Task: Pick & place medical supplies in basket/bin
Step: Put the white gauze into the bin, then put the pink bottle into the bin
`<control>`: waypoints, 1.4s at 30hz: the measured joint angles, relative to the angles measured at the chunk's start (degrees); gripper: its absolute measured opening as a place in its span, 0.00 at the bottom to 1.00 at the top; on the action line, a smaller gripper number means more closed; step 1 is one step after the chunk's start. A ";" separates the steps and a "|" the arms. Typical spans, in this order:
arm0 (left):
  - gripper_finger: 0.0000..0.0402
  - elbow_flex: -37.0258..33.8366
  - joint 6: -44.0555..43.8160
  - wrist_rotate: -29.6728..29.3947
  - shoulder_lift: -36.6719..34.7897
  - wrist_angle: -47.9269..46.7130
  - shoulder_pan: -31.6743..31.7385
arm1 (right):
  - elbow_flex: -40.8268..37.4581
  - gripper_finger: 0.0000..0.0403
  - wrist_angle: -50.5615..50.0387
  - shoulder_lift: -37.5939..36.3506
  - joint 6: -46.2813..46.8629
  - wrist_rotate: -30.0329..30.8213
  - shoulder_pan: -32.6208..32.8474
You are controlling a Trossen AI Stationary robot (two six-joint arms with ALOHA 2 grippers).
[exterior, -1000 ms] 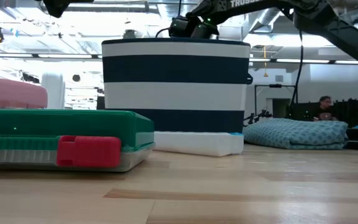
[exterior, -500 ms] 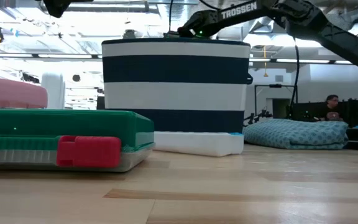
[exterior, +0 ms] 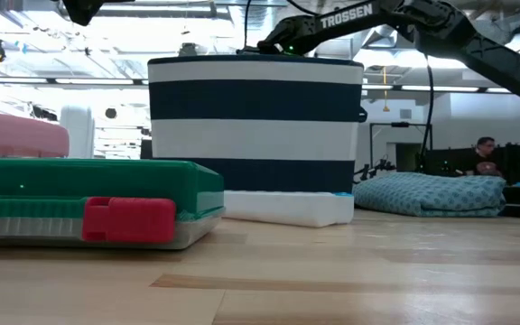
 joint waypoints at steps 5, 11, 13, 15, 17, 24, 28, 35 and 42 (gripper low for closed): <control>0.52 0.00 0.00 0.00 0.00 -0.01 0.00 | 0.00 0.35 0.00 0.00 -0.09 -0.01 0.02; 0.52 0.00 0.00 0.02 0.00 -0.03 -0.01 | 0.00 0.49 -0.45 -0.02 -0.07 -0.07 0.00; 0.52 0.00 0.00 0.09 0.00 -0.03 0.00 | 0.00 0.54 -0.52 -0.02 -0.07 -0.08 0.00; 0.52 0.00 0.00 0.15 0.00 -0.03 -0.01 | 0.00 0.57 -0.61 -0.02 0.00 -0.16 0.02; 0.52 0.00 0.00 0.15 0.00 -0.03 0.00 | 0.00 0.59 -0.70 -0.02 0.04 -0.19 0.02; 0.52 0.00 0.02 0.13 0.00 -0.03 -0.02 | 0.00 0.61 -0.72 -0.04 0.07 -0.20 0.00; 0.52 0.00 0.02 0.13 0.00 -0.03 -0.01 | 0.00 0.61 -0.74 -0.07 0.06 -0.20 0.01; 0.52 0.00 0.02 0.09 0.00 -0.06 0.00 | 1.02 0.61 -3.32 -0.09 0.07 -0.20 0.00; 0.52 0.00 0.02 0.07 -0.01 -0.10 -0.02 | 1.46 0.61 -5.76 -2.43 0.07 -0.24 0.00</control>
